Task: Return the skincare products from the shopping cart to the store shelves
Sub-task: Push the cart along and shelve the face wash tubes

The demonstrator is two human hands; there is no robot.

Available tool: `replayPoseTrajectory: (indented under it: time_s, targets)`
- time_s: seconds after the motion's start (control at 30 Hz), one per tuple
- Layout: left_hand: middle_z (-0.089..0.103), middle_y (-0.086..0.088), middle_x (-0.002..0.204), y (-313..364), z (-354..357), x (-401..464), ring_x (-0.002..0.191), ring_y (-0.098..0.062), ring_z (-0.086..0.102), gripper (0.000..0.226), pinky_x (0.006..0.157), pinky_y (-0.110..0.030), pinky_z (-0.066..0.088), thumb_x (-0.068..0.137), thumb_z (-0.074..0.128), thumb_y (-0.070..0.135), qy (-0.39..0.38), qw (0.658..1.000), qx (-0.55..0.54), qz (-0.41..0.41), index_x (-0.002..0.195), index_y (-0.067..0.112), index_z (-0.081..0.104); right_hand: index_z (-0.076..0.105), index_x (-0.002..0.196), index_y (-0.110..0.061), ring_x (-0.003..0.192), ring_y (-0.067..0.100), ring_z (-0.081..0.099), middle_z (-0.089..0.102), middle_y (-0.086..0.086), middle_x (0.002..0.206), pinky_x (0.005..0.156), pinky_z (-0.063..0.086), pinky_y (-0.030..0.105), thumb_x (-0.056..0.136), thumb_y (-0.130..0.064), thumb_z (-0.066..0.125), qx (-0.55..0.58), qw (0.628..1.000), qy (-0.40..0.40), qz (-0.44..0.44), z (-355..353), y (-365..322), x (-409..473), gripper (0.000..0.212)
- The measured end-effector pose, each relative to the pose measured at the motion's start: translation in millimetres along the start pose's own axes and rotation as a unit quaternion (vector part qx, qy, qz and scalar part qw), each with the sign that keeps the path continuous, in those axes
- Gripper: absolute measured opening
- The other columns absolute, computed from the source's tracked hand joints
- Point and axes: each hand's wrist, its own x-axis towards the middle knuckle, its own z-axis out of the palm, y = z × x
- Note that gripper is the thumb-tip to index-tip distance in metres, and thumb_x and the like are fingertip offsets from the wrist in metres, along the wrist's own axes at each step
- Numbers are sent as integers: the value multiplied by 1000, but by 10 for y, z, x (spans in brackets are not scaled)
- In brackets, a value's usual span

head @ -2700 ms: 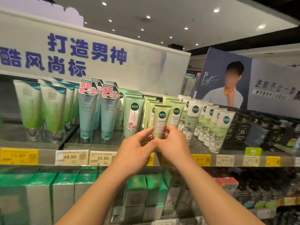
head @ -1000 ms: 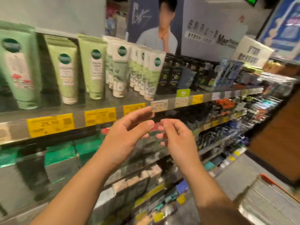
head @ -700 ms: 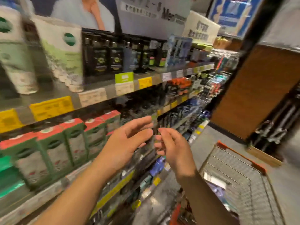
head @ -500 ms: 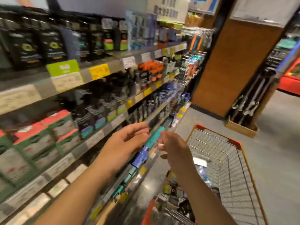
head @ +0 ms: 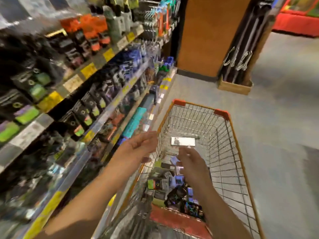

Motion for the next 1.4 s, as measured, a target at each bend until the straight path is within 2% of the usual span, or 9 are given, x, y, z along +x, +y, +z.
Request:
replayPoseTrajectory:
  time_s: [0.07, 0.2, 0.4, 0.57, 0.7, 0.93, 1.2, 1.3, 1.4]
  targets:
    - [74, -4, 121, -70, 136, 230, 101, -20, 69, 23, 82, -34, 54, 99, 63, 17, -12, 1000, 7, -14, 118, 25, 71, 66, 105, -47, 95, 17, 72, 72, -12, 110, 86, 61, 45, 100, -50, 61, -4, 1000, 16, 22, -90, 167, 243, 8]
    - [76, 2, 114, -201, 388, 679, 99, -13, 68, 27, 85, -36, 54, 92, 74, 27, -40, 998, 23, -32, 119, 28, 73, 61, 120, -40, 76, 11, 66, 67, -11, 102, 58, 49, 21, 103, -49, 55, -60, 997, 28, 40, -255, 363, 690, 20]
    - [76, 0, 113, -542, 849, 1493, 100, -21, 72, 17, 86, -42, 60, 97, 67, 36, -33, 994, 27, -98, 111, 32, 75, 66, 118, -38, 87, 18, 68, 71, -4, 111, 75, 56, 35, 101, -47, 59, -79, 993, 64, 63, -418, 884, 1511, 21]
    - [77, 2, 109, -894, 1255, 2142, 96, -24, 72, 14, 74, -39, 58, 99, 65, 33, 17, 987, -43, -153, 105, 25, 74, 64, 119, -29, 80, -3, 59, 70, -5, 106, 57, 40, 9, 104, -38, 57, -127, 988, 66, 60, -521, 1303, 2221, 19]
    - [74, 1, 113, -1225, 1486, 2582, 96, -23, 71, 23, 73, -35, 56, 100, 58, 38, 48, 973, -130, -182, 112, 22, 69, 63, 132, -19, 108, 19, 64, 69, 6, 125, 80, 43, 25, 103, -37, 59, -182, 979, 77, 43, -491, 1760, 2790, 34]
    - [71, -3, 120, -1805, 1821, 3011, 100, -25, 71, 41, 77, -40, 57, 104, 46, 45, 80, 923, -271, -262, 127, 16, 65, 57, 142, -14, 124, 35, 57, 61, 20, 133, 98, 45, 36, 98, -34, 65, -305, 949, 68, 37, -476, 2397, 3673, 49]
    - [70, -6, 126, -2274, 1792, 3100, 105, -28, 72, 41, 82, -41, 56, 104, 49, 42, 106, 897, -293, -313, 129, 14, 64, 53, 141, -5, 130, 36, 47, 54, 18, 135, 110, 38, 42, 94, -16, 64, -403, 912, 65, -48, -288, 2460, 4360, 50]
    - [73, -7, 123, -2385, 1696, 3101, 103, -29, 73, 38, 83, -42, 57, 103, 51, 41, 113, 891, -291, -329, 125, 14, 67, 47, 146, -5, 138, 34, 40, 44, 18, 147, 117, 37, 44, 95, -24, 69, -434, 901, 8, -16, -242, 2497, 4479, 59]
    - [75, -7, 117, -2474, 1607, 3121, 103, -30, 73, 36, 85, -43, 57, 103, 52, 40, 117, 881, -302, -346, 122, 15, 69, 39, 151, -10, 138, 33, 36, 39, 16, 148, 113, 38, 48, 96, -39, 69, -505, 863, 19, -8, -242, 2502, 4542, 70]
